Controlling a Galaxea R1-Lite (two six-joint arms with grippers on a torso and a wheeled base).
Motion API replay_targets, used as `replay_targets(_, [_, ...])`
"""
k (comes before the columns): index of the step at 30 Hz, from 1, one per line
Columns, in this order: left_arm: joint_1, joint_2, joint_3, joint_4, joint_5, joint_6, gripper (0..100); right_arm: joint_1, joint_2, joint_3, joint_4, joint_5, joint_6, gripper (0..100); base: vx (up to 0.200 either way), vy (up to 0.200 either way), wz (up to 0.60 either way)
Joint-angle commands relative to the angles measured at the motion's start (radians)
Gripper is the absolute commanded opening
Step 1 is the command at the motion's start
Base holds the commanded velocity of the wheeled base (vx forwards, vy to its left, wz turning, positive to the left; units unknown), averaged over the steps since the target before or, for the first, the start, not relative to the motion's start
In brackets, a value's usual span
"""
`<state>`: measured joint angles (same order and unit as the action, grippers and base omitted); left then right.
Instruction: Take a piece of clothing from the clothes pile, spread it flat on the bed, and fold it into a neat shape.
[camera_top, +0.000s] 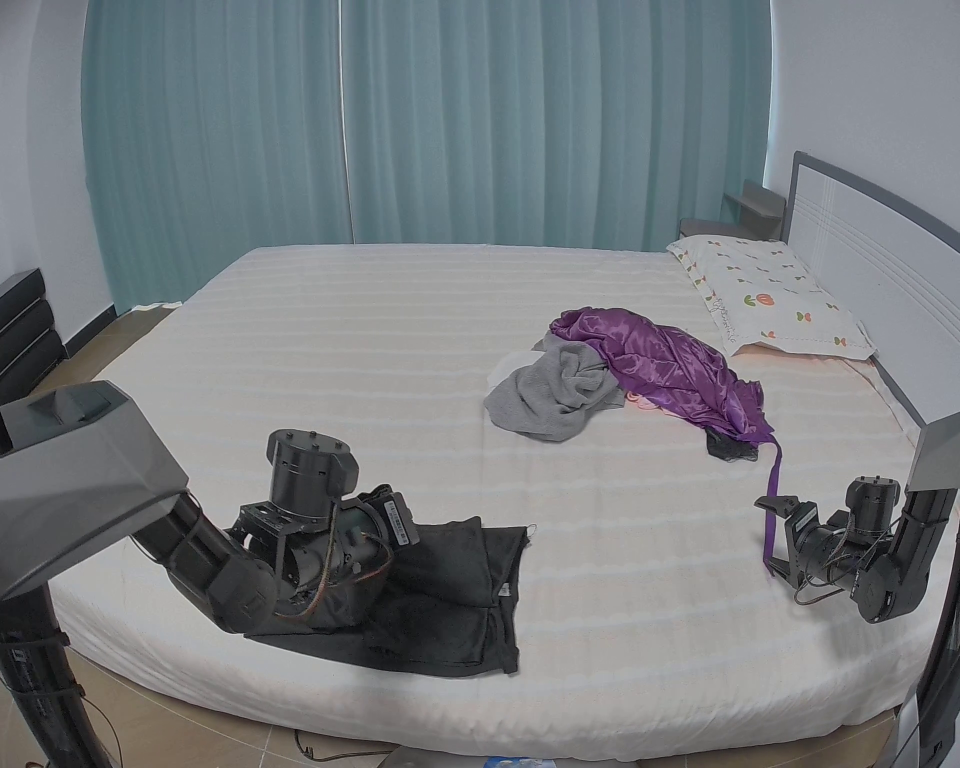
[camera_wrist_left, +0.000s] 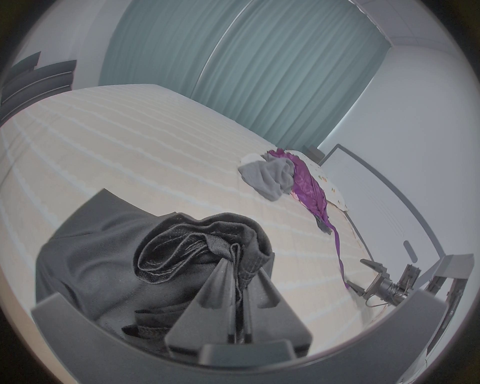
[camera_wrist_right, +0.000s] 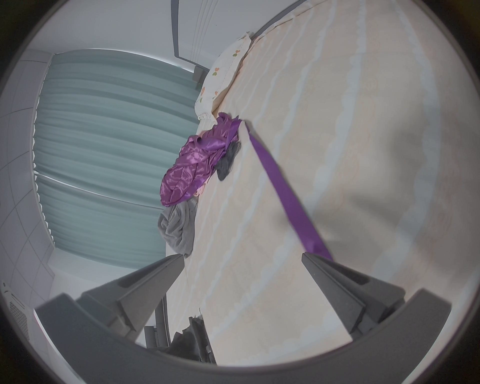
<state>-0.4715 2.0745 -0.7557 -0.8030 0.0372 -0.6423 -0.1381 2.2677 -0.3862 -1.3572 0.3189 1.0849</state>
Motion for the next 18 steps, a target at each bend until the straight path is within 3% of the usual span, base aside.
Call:
replay_targets(1, [-0.039, 0.062, -0.019, -0.001, 0.018, 0.000, 0, 0.002, 0.003, 0.003, 0.000, 0.000, 0.000, 100, 0.000, 0.000, 0.00])
replay_targets(9, [-0.091, 0.115, -0.027, -0.007, 0.059, -0.003, 0, 0.002, 0.003, 0.003, 0.000, 0.000, 0.000, 100, 0.000, 0.000, 0.00])
replay_targets(10, [-0.093, 0.116, -0.025, -0.007, 0.059, -0.005, 100, 0.002, 0.003, 0.003, 0.000, 0.000, 0.000, 100, 0.000, 0.000, 0.00])
replay_targets(18, [-0.102, 0.104, -0.004, -0.008, 0.085, -0.039, 100, 0.003, 0.003, 0.004, 0.000, 0.000, -0.002, 100, 0.000, 0.000, 0.00])
